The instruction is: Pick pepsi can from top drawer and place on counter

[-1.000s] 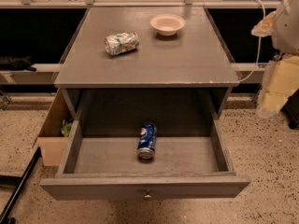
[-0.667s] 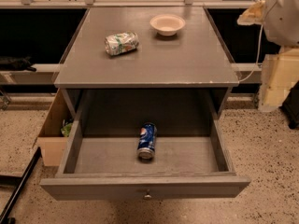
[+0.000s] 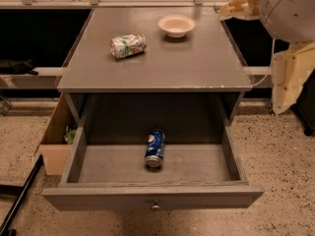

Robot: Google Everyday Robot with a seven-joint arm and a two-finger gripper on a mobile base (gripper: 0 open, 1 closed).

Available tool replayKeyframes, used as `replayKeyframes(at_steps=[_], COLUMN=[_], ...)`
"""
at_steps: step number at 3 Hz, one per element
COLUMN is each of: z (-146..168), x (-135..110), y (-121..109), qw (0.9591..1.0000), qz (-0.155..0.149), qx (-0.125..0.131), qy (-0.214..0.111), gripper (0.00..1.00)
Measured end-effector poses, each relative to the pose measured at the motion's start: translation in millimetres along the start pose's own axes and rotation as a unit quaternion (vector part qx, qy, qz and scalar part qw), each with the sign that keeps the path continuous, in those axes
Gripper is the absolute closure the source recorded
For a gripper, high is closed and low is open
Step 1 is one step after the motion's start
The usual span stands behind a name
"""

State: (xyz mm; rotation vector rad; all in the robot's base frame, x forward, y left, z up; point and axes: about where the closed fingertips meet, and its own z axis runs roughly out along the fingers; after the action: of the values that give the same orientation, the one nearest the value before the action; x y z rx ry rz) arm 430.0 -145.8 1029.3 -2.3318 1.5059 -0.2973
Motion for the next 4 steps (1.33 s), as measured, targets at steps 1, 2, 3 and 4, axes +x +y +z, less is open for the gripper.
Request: replayKeyframes(at_steps=[1, 2, 3, 4], z=[-5.5, -7.5, 2.9, 18.7], x=[-4.3, -9.4, -9.7, -9.2], y=[-2.0, -6.4, -19.9, -33.1], qw=[0.9995, 0.9992, 0.9974, 0.9917], qz=[-0.030, -0.036, -0.062, -0.111], qx=[0.008, 0.014, 0.004, 0.004], qy=[0.000, 0.011, 0.038, 0.064], gripper=[0.00, 0.00, 0.00, 0.00])
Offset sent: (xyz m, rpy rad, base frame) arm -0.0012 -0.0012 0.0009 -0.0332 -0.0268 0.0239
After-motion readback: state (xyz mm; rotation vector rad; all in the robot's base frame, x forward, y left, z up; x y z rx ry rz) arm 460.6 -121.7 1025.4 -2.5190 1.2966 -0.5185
